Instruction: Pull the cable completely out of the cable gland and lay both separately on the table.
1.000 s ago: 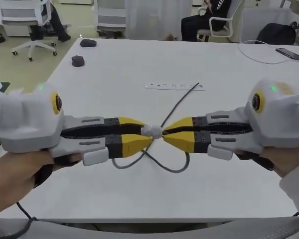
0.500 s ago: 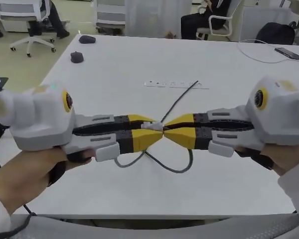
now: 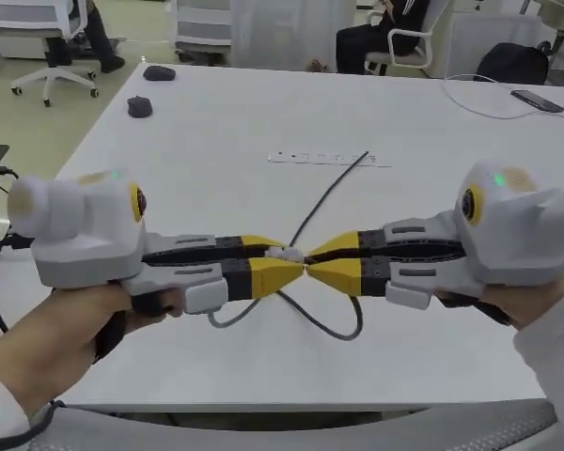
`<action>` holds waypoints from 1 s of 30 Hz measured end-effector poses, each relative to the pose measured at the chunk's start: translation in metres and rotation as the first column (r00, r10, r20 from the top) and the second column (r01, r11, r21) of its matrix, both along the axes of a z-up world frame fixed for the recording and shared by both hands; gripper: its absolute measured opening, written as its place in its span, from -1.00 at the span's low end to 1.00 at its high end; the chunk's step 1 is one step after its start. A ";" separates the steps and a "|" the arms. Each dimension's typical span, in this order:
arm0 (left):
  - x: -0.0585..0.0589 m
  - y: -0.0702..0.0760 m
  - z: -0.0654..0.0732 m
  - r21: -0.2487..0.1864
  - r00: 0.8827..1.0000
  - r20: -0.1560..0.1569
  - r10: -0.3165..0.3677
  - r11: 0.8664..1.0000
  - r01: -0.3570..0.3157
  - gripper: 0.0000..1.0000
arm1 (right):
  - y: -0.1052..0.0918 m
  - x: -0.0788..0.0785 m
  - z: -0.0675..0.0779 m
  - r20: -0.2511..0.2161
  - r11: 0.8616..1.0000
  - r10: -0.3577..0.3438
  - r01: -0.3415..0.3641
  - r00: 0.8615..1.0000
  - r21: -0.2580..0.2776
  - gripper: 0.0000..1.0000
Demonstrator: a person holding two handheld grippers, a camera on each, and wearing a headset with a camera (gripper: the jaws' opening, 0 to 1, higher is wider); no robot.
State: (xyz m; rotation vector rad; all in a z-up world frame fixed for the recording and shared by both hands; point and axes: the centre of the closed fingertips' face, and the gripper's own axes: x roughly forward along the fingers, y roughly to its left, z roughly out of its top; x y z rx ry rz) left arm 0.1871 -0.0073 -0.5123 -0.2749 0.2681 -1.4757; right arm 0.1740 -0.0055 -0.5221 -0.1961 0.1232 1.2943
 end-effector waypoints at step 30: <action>0.000 0.006 -0.004 0.004 1.000 -0.030 0.009 1.000 -0.009 -0.68 | -0.043 0.019 -0.062 -0.069 0.968 -0.168 0.151 0.983 -0.201 -0.96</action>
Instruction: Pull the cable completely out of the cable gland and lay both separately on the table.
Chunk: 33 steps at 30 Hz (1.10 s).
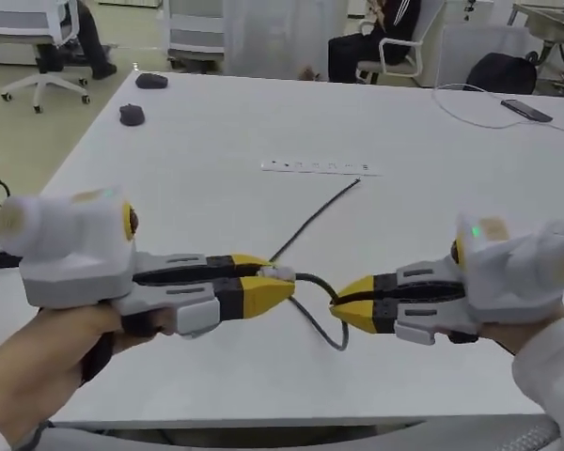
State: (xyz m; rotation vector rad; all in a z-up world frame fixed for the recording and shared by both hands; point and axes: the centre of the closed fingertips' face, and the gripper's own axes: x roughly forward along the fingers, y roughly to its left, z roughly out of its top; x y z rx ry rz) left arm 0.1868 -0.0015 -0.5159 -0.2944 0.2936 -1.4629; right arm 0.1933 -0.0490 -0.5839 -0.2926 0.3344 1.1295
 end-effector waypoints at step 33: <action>-0.007 -0.006 -0.002 -0.009 0.998 -0.035 -0.057 0.998 0.056 -0.68 | 0.035 -0.017 0.031 0.074 0.993 0.114 -0.112 0.991 -0.034 -0.95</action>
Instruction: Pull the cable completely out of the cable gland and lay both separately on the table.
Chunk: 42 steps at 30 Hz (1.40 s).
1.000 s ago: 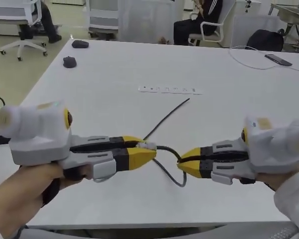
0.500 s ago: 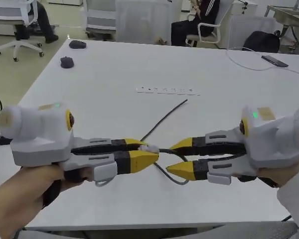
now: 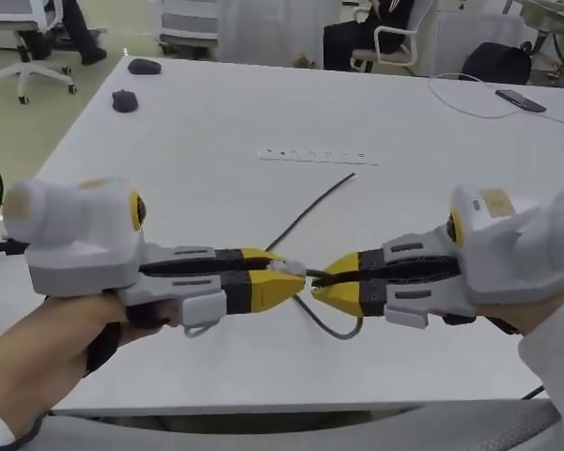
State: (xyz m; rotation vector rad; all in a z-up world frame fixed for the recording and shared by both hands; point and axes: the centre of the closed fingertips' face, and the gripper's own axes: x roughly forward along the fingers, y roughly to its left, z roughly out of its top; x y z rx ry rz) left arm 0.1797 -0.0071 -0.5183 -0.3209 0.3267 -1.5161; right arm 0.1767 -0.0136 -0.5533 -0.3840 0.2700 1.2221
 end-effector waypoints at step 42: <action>0.016 0.007 -0.029 0.080 0.997 -0.057 0.052 0.996 -0.047 -0.68 | -0.027 0.019 -0.051 -0.102 0.999 0.031 -0.031 0.994 -0.006 -0.96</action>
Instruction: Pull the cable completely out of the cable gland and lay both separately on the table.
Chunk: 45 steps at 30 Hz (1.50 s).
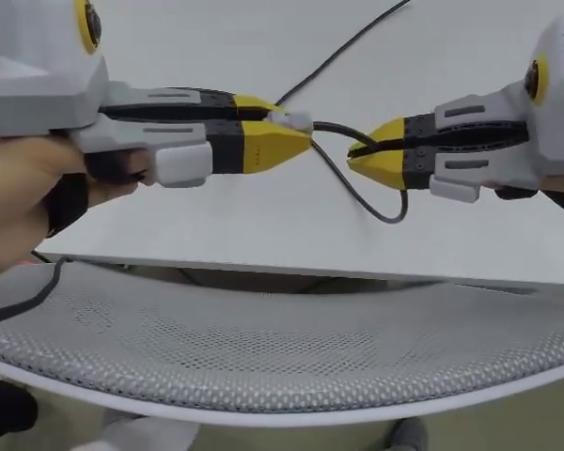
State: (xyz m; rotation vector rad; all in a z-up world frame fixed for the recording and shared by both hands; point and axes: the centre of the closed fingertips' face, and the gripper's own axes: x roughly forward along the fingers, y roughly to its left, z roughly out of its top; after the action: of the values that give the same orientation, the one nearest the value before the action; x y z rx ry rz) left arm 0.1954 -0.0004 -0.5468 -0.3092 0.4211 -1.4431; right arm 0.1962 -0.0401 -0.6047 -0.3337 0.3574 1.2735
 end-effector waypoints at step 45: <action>-0.010 -0.006 -0.006 0.030 0.999 0.003 -0.043 0.999 0.042 -0.68 | 0.027 -0.024 0.056 0.060 0.989 0.135 -0.139 0.989 0.055 -0.93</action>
State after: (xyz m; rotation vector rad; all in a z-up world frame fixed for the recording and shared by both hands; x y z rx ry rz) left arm 0.1857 -0.0062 -0.5524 -0.2749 0.4486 -1.4772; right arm 0.1726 -0.0130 -0.5490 -0.3476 0.2516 1.4036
